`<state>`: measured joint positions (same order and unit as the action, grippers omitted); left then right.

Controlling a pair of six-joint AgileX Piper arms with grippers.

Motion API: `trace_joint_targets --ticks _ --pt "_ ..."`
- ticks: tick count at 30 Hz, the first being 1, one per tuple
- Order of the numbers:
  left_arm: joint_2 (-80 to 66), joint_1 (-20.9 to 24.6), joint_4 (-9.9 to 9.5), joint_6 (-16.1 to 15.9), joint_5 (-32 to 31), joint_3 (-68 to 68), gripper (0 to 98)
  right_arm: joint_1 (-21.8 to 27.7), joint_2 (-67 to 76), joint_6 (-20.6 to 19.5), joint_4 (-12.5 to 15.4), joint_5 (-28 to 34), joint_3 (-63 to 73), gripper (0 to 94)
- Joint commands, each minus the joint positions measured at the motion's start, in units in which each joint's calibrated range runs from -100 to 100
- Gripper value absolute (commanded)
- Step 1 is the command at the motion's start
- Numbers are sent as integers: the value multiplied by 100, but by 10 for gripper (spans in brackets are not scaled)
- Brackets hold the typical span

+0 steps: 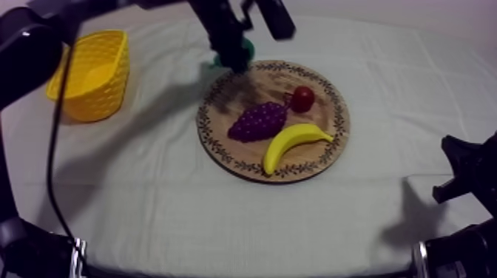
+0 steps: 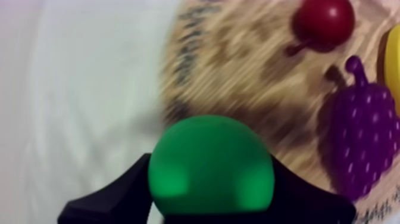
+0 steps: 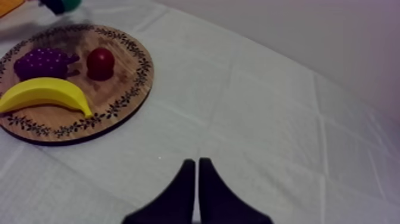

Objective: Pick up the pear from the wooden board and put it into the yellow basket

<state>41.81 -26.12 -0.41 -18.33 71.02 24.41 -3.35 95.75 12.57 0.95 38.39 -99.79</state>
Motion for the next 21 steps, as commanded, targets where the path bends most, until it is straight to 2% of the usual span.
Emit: trace_joint_targets --ticks 1,11,21 --pt "-832 270 -11 27 82 -142 532 -1 1 1 0 0 1 3" --pt "-2566 1392 -104 154 191 -1035 544 -1 1 1 0 0 1 3" --pt "-2962 2228 -89 115 -157 -2122 566 -1 1 1 0 0 1 3"
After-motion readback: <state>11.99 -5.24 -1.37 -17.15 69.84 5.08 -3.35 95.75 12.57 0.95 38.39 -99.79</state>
